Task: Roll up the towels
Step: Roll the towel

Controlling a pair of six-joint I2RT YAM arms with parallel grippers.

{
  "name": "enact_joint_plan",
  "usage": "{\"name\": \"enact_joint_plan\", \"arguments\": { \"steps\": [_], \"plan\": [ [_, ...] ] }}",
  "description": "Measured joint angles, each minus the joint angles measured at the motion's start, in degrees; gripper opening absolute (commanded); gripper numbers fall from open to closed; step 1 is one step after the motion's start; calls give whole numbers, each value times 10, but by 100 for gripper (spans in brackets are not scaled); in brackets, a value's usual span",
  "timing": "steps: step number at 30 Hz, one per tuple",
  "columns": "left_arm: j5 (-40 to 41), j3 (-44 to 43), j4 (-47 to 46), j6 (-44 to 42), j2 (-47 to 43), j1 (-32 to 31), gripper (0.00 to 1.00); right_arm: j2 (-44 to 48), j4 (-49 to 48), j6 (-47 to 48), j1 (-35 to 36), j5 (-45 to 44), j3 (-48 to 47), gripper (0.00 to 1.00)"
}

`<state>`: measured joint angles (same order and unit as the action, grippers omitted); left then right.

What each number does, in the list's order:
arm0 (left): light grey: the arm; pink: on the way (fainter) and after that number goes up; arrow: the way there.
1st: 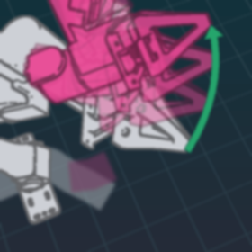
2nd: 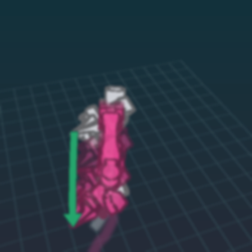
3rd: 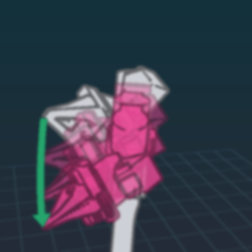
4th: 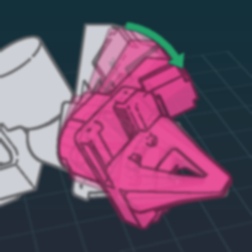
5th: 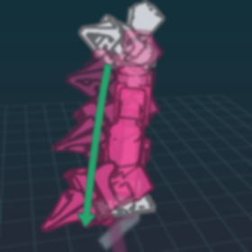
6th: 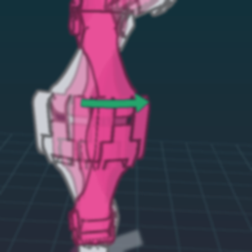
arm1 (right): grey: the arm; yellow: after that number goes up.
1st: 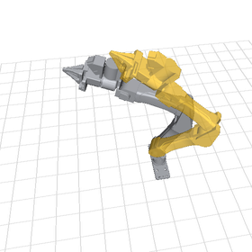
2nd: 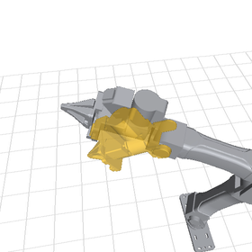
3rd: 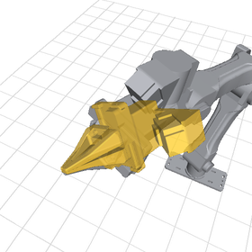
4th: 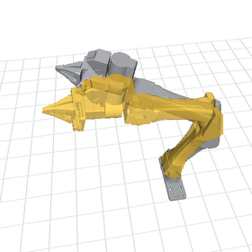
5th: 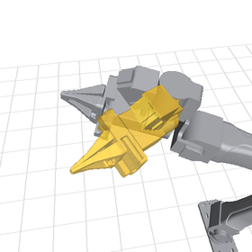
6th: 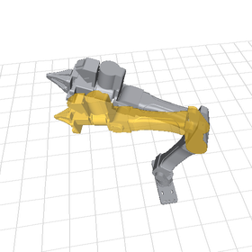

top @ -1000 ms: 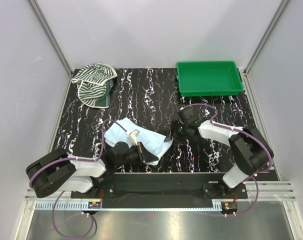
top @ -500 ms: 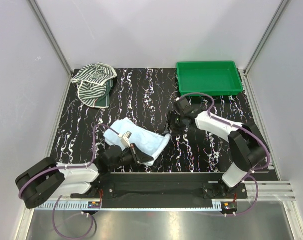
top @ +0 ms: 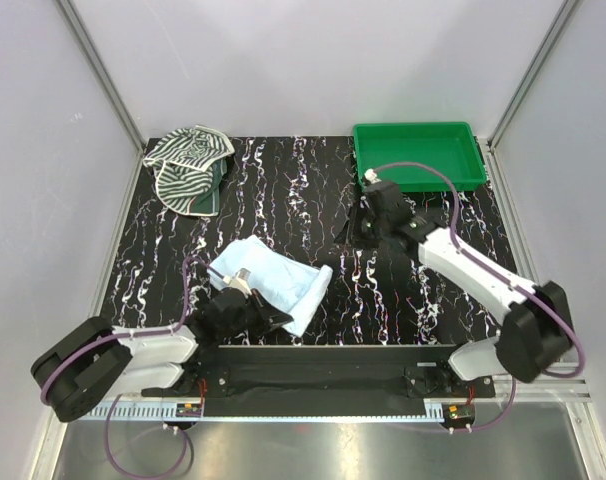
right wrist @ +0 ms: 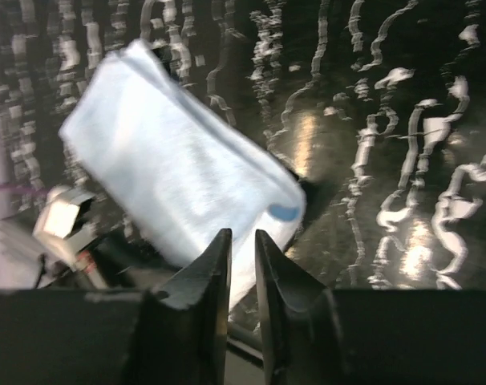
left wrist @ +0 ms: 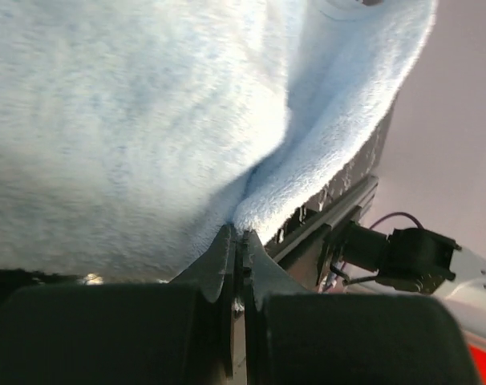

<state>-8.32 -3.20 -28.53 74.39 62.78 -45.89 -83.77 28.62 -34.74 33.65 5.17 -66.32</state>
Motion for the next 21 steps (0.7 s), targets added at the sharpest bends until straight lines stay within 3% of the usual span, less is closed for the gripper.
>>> {"name": "enact_joint_plan", "arguments": {
  "steps": [5, 10, 16, 21],
  "plan": [
    [-2, 0, 3, 7, 31, 15, 0, 72, -147, -54, 1, 89, 149, 14],
    [-13, -1, -33, 9, 65, 23, 0, 27, -268, -111, 20, 153, 254, 11],
    [-21, -9, -54, 5, 91, 26, 0, -43, -407, -150, 59, 198, 267, 11],
    [-22, -24, -41, -5, 100, 27, 0, -74, -468, -166, 67, 210, 268, 10]
  ]
}}
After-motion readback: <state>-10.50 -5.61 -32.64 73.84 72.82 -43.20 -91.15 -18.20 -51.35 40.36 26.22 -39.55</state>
